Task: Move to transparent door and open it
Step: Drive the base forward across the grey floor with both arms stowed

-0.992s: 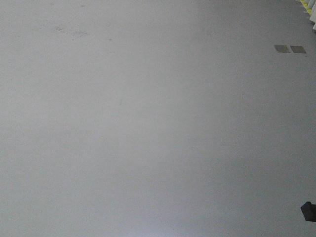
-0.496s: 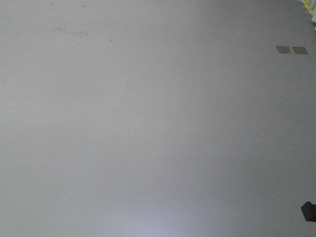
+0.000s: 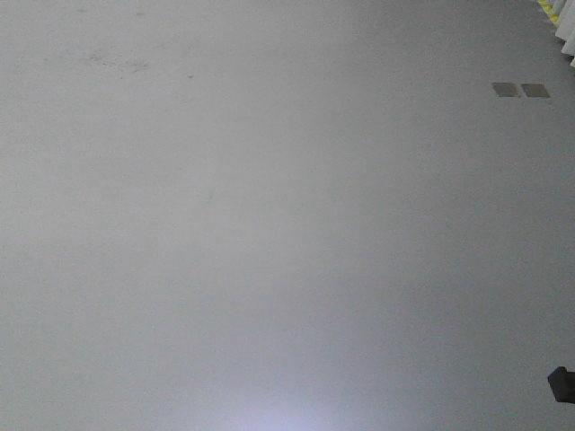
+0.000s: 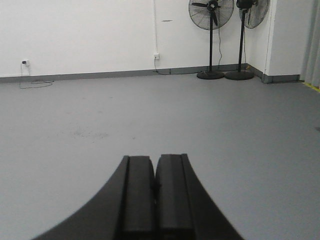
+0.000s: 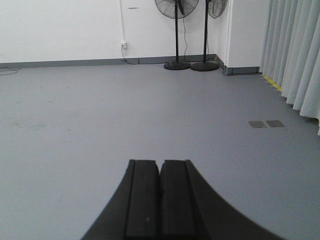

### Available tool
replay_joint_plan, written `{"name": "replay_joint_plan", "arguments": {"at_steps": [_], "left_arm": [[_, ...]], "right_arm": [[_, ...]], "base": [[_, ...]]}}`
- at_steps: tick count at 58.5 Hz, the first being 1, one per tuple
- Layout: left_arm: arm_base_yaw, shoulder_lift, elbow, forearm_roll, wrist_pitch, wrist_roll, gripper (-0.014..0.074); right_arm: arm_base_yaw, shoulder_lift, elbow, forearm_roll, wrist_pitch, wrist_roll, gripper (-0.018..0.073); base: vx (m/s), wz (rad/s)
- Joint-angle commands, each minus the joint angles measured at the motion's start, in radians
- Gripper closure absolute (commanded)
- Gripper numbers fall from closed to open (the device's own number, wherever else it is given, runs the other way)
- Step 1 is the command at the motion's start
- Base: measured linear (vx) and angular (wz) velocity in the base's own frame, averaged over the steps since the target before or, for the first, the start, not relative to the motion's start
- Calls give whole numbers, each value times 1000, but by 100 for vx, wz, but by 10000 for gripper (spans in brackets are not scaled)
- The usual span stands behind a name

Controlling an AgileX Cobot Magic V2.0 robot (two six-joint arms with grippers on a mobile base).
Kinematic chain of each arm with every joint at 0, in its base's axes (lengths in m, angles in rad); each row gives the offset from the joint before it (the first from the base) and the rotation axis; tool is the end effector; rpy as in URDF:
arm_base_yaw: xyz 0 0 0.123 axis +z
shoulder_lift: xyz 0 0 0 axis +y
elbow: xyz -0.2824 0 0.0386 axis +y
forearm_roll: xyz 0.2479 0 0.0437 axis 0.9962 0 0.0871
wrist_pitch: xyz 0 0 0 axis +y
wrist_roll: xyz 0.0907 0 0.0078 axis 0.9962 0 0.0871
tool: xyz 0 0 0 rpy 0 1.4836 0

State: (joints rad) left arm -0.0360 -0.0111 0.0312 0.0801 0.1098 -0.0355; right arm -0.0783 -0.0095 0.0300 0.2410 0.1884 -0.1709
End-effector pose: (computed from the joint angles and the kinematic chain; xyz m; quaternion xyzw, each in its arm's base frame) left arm 0.0569 -0.0012 0.1932 0.0259 0.7215 0.0060 0.6919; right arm 0.0565 -0.0003 0.1868 0.0390 0.7460 0.0126 0.6647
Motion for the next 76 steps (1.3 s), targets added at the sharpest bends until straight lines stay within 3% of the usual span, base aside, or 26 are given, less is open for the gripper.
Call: {"name": "replay_joint_plan", "arguments": {"at_steps": [1, 76], "left_arm": [[-7, -14, 15, -7, -85, -6, 603], [-7, -14, 15, -7, -85, -6, 603]], "right_arm": [[-7, -15, 3, 3, -80, -5, 565], [-4, -15, 3, 3, -81, -5, 565]], "base": [[3, -10], [12, -2]]}}
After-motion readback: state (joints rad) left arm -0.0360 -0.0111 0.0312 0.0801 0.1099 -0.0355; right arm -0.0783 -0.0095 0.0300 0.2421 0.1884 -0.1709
